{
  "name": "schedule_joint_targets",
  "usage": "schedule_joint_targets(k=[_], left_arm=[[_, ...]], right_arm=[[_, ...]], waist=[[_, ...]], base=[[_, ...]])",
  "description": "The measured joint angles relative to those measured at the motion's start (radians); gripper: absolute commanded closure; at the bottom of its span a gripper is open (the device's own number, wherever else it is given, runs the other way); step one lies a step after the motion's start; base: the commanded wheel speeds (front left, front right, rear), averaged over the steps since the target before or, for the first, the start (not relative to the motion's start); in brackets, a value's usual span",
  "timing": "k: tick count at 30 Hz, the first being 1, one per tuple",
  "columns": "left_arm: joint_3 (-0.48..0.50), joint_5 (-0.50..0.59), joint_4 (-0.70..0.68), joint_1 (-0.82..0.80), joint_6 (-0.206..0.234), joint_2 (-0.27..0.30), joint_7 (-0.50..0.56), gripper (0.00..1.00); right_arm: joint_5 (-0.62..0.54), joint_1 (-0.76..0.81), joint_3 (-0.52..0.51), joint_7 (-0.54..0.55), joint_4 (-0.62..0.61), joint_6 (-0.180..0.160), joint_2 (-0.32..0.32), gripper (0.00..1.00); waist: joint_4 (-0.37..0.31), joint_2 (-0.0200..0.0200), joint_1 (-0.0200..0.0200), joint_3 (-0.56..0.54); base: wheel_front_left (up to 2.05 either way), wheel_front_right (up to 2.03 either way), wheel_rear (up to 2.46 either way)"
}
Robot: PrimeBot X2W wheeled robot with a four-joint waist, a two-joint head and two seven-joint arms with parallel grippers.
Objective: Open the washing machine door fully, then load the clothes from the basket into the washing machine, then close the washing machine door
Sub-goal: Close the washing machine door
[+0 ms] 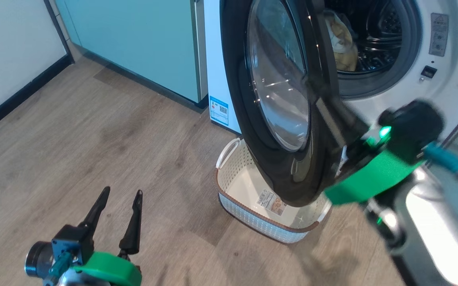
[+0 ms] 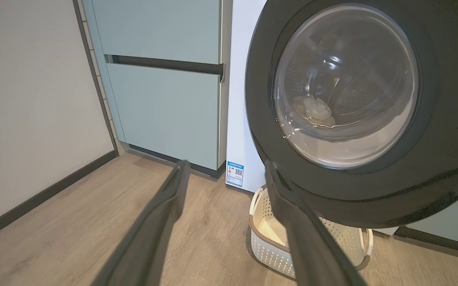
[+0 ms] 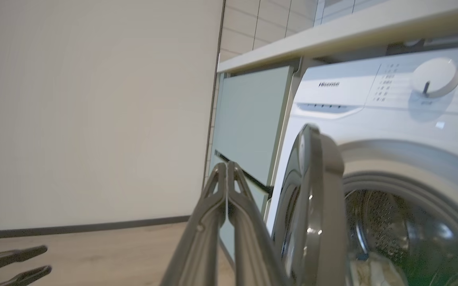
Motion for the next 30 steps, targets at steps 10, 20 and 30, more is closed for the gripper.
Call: schedule_joint_targets(k=[10, 20, 30], left_arm=[[-0.001, -0.005, 0.006, -0.013, 0.001, -0.003, -0.01, 0.0], [-0.005, -0.005, 0.022, -0.036, 0.005, -0.005, -0.019, 0.0], [-0.009, -0.005, 0.033, -0.04, 0.006, -0.006, -0.027, 0.0]], right_arm=[[0.065, 0.142, 0.143, 0.036, 0.088, 0.0, -0.006, 1.0], [0.097, 0.149, 0.151, 0.004, 0.224, 0.0, -0.006, 1.0], [0.097, 0.131, 0.109, -0.021, 0.309, 0.0, -0.006, 1.0]], waist=[[-0.008, 0.0, 0.0, 0.025], [-0.016, 0.0, -0.0001, 0.038], [-0.012, 0.0, 0.0, 0.038]], base=[[0.0, 0.0, 0.0], [0.0, 0.0, 0.0], [0.0, 0.0, 0.0]])
